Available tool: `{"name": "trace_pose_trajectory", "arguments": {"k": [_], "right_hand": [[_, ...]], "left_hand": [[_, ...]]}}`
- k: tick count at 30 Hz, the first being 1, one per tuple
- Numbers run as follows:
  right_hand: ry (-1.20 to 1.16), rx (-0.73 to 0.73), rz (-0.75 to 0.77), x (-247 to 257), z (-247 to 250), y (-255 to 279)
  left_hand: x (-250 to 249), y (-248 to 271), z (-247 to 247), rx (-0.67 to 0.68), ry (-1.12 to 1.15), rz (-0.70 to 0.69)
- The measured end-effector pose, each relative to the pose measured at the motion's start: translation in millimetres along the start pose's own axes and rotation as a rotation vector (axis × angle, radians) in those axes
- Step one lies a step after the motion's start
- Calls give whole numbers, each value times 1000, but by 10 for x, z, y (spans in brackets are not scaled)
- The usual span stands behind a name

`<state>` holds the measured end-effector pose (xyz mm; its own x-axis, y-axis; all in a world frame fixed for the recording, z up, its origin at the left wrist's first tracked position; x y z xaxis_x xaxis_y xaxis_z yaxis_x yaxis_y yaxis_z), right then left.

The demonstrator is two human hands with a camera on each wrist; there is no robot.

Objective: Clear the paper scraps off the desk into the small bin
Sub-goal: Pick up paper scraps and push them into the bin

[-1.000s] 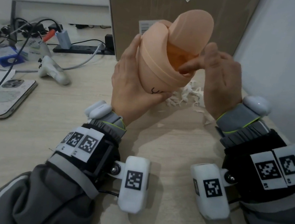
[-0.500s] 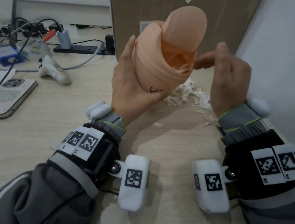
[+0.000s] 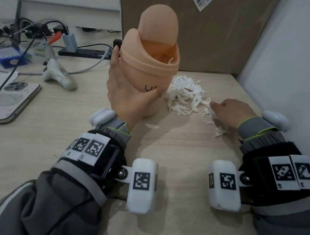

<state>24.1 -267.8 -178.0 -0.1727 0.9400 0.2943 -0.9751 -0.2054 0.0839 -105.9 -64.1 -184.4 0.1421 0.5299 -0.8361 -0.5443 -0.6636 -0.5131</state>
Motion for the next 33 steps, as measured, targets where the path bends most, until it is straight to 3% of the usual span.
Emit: {"name": "trace_pose_trajectory", "arguments": {"k": [5,8,10,13,16,19,23,26,30,33], "right_hand": [[-500,47,131,121,-58,10],[-679,-80,44,35,36,-17],[-613,-132,-28,-62,110,-12],[-434,40,-114,-149,106,-9],[-424,275,-126,-111,22,50],[-536,380,-19,-7,-42,72],[-773,407,177,107,-95,57],[-817,266,294,122,-94,43],[-616,-164,279,40,-33,-53],[-341,-176,233,39,-83,-59]], "left_hand": [[-19,8,-5,14,-4,-4],[-22,8,-1,18,-14,7],[-23,11,-1,17,-24,12],[-20,12,7,7,-12,9],[-17,9,14,3,-14,13],[-19,8,17,-5,-7,13],[-20,9,12,-8,0,18],[-24,9,14,-8,0,21],[-29,9,14,-5,5,24],[-20,8,7,0,2,21]]}}
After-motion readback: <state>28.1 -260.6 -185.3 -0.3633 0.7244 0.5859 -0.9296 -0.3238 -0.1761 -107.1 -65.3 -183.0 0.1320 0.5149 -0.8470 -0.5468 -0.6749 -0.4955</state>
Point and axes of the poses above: each hand's wrist, its own y-axis away from the middle knuckle, its own z-axis out of the back of the hand, x = y × z, the point moved 2 cm from there along -y, towards the middle knuckle, and after that the axes turned 3 degrees about -z, right-handed, at the moved point
